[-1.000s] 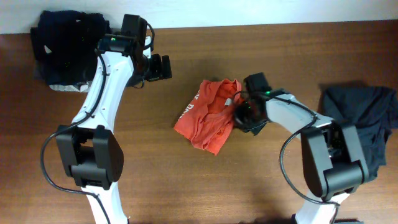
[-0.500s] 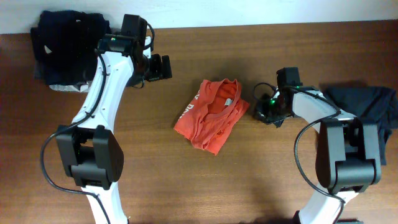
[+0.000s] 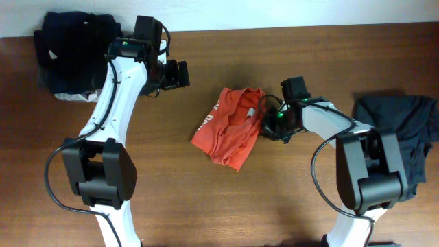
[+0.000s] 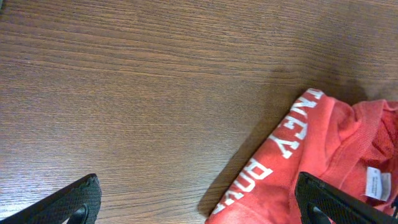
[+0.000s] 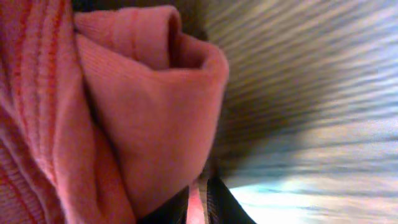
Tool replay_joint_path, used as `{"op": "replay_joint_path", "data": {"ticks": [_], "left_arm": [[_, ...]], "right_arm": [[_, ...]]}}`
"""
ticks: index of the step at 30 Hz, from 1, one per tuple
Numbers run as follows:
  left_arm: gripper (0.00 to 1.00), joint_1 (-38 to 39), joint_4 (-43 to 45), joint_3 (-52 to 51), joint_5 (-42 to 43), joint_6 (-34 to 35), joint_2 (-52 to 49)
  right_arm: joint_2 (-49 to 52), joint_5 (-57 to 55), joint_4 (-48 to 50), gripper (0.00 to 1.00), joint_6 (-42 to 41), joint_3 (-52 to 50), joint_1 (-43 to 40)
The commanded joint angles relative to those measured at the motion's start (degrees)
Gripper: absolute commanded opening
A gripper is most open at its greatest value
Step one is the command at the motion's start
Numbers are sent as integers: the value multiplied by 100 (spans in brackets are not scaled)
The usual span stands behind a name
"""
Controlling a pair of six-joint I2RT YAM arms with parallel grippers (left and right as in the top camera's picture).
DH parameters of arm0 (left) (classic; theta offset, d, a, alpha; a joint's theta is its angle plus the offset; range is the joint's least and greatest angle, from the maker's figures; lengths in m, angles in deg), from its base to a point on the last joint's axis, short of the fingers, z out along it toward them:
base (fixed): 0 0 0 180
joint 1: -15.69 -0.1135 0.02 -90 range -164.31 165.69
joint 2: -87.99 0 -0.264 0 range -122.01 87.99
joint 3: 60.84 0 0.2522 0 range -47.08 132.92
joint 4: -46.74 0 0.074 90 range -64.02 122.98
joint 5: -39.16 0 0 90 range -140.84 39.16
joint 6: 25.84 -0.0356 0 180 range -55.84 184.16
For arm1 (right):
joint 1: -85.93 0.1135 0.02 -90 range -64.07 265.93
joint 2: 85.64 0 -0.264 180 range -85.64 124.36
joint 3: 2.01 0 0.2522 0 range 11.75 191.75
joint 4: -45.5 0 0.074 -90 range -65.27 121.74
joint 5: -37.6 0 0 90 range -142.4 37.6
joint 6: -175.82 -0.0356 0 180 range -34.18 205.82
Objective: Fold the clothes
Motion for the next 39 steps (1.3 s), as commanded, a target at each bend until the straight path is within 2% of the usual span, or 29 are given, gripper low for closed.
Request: {"op": "replay_joint_path", "data": {"ticks": [1,6,15,26,33,37,39], "left_arm": [[99,-4,9,96,42,55,184],[99,-4,9,96,42,57,184],[99,-4,9,96,42,57,184],[99,-4,9,96,42,57,184],[99,-4,9,96,42,57,184],[99,-4,9,96,42,57,184],[99,-4,9,96,42,57,184]], "right_arm": [[339,103,256,16,-254,-24,111],[682,407,1045,15,-251,-22,11],[708,1027,2179,16,9,107,-380],[708,1331,2905,16,31,142,315],[704,1276,2848,13,52,374,184],[680,1268,2439,12,225,619,-44],[625,1008,1893,12,448,826,-146]]}}
